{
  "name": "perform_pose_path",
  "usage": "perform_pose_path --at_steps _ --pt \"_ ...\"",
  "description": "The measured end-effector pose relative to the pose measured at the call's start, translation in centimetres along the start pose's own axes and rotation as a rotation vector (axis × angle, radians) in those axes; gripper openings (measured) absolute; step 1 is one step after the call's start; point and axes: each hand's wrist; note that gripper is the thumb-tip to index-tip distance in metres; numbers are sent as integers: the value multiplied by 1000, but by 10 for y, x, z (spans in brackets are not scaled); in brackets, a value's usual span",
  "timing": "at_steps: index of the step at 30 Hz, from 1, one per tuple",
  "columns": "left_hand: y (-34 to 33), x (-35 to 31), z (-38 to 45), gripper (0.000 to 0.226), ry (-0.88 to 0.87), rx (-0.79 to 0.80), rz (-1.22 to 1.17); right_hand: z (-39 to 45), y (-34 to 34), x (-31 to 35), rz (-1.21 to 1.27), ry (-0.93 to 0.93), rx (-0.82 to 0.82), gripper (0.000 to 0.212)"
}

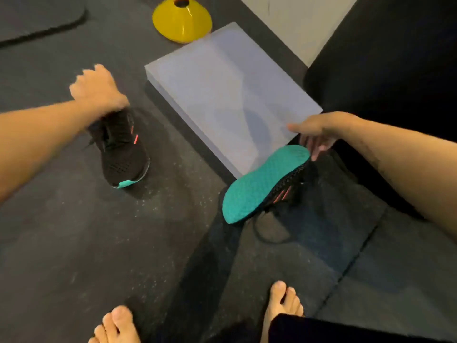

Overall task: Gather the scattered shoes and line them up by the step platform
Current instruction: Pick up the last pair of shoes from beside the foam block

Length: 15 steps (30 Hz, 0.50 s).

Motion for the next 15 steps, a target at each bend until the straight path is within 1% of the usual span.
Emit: perform_pose_path --at_steps 2,5,7,10,12,14,15 --pt "-5 3 3 62 -75 -44 -6 -5 1 0 57 50 29 75" --pt "-7 12 -6 53 -95 -81 -43 -10 2 -2 101 73 83 74" --pt "-9 7 -22 48 -203 -162 -81 -11 0 -8 160 67 113 73" --pt "-9 -6 -39 47 -513 -317 -92 -5 -1 -21 219 21 142 70" --pt "-3 -15 -46 50 -725 -374 -101 0 -7 -30 215 -11 145 65" --pt "2 -25 -50 51 -984 -407 -116 7 -14 -39 219 -31 191 66" --pt "3 -28 -53 51 -1140 -430 -82 11 -18 -43 238 -32 230 68"
Point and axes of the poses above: each hand's wrist, its own z-axis towards the middle knuckle, its own y-axis out of the back of the hand, x = y × z, and after that the axes turned 6 degrees about -y, right-handed
